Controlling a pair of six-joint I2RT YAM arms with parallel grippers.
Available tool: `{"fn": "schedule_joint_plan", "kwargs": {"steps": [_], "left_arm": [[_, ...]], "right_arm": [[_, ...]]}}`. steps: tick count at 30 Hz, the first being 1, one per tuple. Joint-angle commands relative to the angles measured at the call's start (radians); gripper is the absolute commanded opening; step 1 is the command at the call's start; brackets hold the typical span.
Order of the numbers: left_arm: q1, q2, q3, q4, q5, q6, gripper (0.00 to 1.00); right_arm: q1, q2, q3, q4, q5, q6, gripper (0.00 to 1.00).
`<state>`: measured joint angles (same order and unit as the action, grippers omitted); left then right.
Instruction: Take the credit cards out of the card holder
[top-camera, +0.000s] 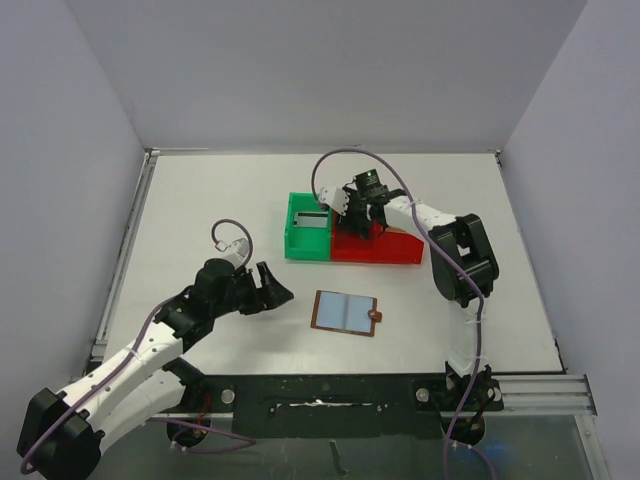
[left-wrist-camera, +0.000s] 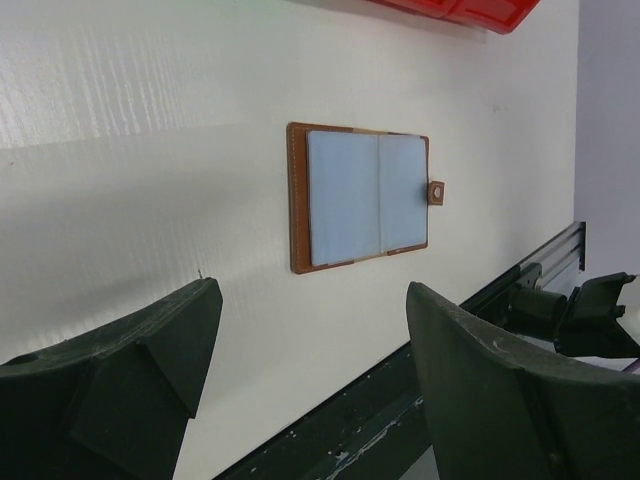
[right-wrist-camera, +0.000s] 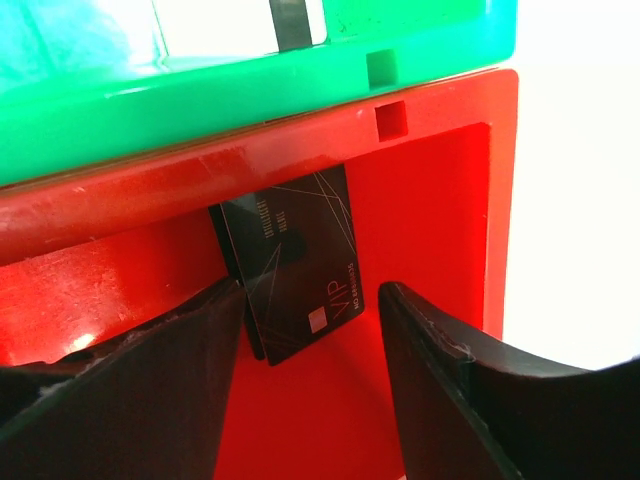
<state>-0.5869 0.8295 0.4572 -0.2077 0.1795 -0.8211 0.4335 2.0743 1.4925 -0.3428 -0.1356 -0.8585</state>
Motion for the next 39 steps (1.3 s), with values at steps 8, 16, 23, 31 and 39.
{"fn": "schedule_joint_plan", "kwargs": {"steps": [8,16,23,31,39], "left_arm": [[0.011,0.035,0.054,0.092,0.07,0.022,0.73],[0.013,0.024,0.06,0.092,0.048,0.01,0.73],[0.019,-0.043,0.058,0.082,-0.03,-0.015,0.73],[0.022,-0.104,0.041,0.069,-0.093,-0.087,0.73],[0.025,-0.139,0.017,0.047,-0.127,-0.134,0.73]], "right_arm": [[-0.014,-0.074,0.048,0.044,-0.059,0.038,0.59],[-0.012,-0.342,-0.125,0.274,-0.065,0.344,0.65],[-0.041,-0.57,-0.254,0.147,-0.028,1.145,0.75],[0.092,-0.733,-0.519,0.114,0.125,1.495,0.74],[0.489,-0.666,-0.499,-0.108,0.639,1.781,0.74]]}}
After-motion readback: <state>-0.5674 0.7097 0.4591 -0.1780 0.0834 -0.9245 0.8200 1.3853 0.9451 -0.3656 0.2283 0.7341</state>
